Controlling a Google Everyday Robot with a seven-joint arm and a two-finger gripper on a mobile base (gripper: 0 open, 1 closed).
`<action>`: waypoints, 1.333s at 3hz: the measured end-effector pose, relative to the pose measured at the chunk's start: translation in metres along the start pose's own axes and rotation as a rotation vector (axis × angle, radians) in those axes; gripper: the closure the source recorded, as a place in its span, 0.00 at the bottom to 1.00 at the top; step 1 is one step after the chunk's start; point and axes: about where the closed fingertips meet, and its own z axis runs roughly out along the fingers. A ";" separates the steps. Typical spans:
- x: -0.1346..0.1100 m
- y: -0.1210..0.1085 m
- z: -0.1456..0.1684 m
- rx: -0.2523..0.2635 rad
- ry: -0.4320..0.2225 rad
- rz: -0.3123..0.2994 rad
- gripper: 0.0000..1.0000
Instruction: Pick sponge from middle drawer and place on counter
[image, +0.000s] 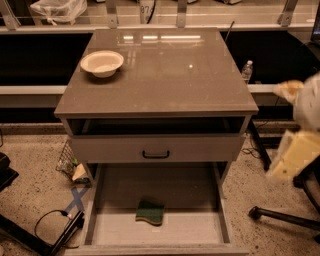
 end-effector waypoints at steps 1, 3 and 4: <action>0.030 0.027 0.056 -0.020 -0.151 0.043 0.00; 0.043 0.009 0.123 0.114 -0.412 0.093 0.00; 0.042 0.009 0.123 0.116 -0.408 0.088 0.00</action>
Offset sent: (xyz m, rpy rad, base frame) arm 0.0810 -0.0169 -0.1515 0.4999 -0.5222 -0.0195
